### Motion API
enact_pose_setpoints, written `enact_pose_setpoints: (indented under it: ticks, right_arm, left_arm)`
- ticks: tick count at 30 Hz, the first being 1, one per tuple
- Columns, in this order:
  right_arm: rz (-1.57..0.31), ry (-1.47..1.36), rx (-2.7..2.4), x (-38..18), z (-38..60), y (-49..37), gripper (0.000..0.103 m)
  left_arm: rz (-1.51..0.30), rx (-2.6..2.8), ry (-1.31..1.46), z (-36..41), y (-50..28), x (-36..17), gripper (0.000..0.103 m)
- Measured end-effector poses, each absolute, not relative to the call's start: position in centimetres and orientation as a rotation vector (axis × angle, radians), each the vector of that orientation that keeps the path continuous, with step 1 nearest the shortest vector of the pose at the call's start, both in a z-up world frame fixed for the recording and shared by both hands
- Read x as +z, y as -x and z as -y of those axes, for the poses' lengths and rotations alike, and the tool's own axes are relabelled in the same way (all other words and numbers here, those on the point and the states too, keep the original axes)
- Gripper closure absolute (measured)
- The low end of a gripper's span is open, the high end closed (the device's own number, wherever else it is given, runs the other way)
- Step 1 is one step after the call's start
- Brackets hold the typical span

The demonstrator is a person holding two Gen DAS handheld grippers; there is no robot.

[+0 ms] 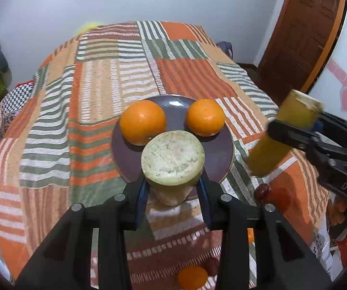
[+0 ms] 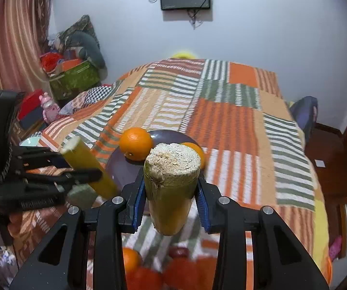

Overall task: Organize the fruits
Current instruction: 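Lift and carry the right tool's cob to the plate while the left tool carries its cob, then lay the right tool's cob on the plate and open while the left tool releases its cob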

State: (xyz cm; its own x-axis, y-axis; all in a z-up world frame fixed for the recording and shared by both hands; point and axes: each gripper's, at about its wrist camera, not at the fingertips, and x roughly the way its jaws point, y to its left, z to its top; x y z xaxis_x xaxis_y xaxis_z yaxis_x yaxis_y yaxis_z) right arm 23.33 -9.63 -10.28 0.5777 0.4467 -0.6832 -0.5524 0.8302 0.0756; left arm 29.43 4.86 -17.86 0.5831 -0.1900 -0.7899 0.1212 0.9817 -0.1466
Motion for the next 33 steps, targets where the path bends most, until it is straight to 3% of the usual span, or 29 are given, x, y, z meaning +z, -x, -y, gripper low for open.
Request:
enact_pose_setpoints:
  ticks: [14,22,28,33]
  right_arm:
    - [-0.91,0.172,0.673,-14.4,5.7,-28.8,0.069]
    - [-0.932,0.173,0.635,-14.9,6.3,-29.6,0.064]
    - [-0.934,0.163,0.635,-14.6,7.9,-29.6,0.059]
    - [-0.897,0.188,0.645,-14.5,7.9,-28.9,0.059]
  left_arm:
    - [-0.923,-0.211,0.079,-5.2,-34.2,-19.7,0.066]
    - [-0.919,-0.211,0.021,-4.4,-35.5,-19.6,0.066]
    - [-0.937,-0.187,0.04,-4.3,-36.7,-19.8,0.054]
    - [-0.949,-0.195,0.055,-4.2,-37.0,-19.6,0.053]
